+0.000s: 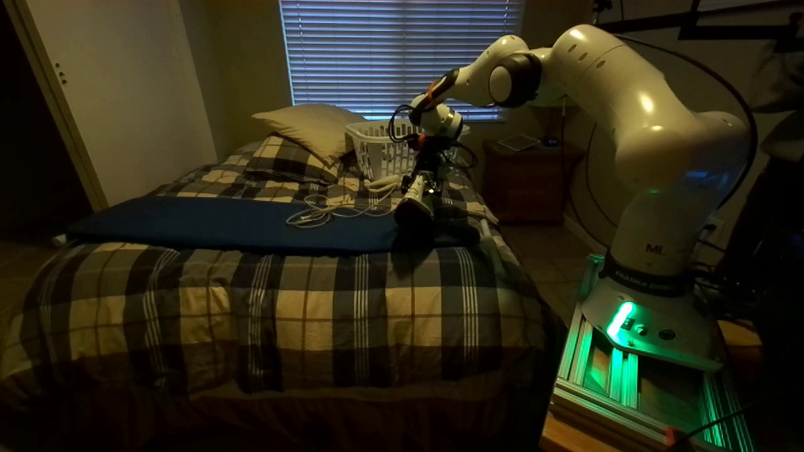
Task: Put the pressing iron upright
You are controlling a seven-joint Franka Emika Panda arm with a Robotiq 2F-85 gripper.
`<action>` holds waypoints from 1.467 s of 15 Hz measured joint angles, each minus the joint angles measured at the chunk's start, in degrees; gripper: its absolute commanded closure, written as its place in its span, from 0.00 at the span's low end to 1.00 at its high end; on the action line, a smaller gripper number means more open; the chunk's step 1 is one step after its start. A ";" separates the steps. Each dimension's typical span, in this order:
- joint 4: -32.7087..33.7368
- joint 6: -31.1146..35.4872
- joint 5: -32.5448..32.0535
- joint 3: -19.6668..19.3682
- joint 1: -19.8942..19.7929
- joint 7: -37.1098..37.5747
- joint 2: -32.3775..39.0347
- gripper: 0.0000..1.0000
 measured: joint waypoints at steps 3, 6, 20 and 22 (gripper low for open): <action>6.14 -6.17 0.94 2.10 -2.44 1.57 4.98 1.00; 11.28 -11.28 2.78 4.29 -4.63 4.17 9.85 1.00; 25.94 -15.75 9.55 10.31 -9.22 15.77 22.28 1.00; 27.46 -14.43 9.22 9.87 -9.19 16.39 23.04 1.00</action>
